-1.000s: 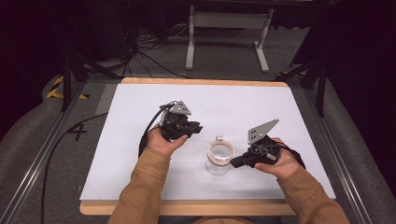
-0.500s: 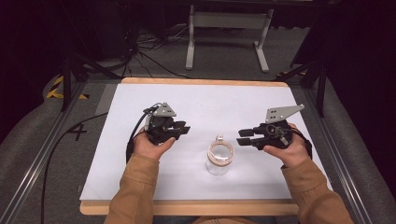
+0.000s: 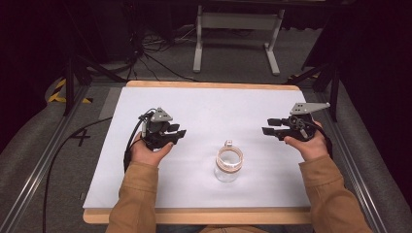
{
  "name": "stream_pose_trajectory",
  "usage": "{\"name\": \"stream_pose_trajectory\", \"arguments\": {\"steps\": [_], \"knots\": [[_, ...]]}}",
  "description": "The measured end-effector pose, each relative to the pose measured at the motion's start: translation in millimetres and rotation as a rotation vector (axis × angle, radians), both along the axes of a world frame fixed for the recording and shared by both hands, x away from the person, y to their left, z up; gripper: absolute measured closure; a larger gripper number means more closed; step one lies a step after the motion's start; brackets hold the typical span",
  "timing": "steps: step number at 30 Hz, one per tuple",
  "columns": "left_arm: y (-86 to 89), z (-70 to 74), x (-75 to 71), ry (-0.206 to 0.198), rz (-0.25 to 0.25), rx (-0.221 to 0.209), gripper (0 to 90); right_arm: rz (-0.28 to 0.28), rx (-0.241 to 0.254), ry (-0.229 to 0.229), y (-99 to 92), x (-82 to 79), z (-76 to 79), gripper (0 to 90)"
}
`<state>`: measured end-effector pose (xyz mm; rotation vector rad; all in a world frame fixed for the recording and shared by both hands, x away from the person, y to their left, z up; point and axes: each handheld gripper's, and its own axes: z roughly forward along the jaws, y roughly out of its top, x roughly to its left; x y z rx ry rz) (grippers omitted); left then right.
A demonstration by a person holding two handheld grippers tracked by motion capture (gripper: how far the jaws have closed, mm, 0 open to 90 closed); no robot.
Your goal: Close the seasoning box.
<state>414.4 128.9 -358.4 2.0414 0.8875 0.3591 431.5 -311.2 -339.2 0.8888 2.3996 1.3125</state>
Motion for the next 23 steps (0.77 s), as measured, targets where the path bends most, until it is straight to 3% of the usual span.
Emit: {"name": "stream_pose_trajectory", "arguments": {"steps": [3,7,16,20,23], "knots": [[3.3,-6.9,3.8,0.01,0.021,-0.002,64.2,-0.019,-0.022,0.023,-7.1,7.5,-9.8,50.3],[7.9,-19.4,9.9,0.037,0.048,0.002,64.2,-0.045,-0.014,0.046,-17.7,18.2,-28.3,48.4],[12.8,-36.5,18.2,0.085,0.067,0.014,64.1,-0.113,-0.122,0.142,-27.8,36.9,-75.3,47.9],[12.9,-40.4,20.0,0.103,0.071,0.027,63.7,-0.12,-0.137,0.162,-29.4,38.6,-83.7,47.7],[13.5,-41.7,21.1,0.101,0.069,0.037,63.0,-0.118,-0.135,0.152,-28.4,38.5,-84.2,47.6]]}}
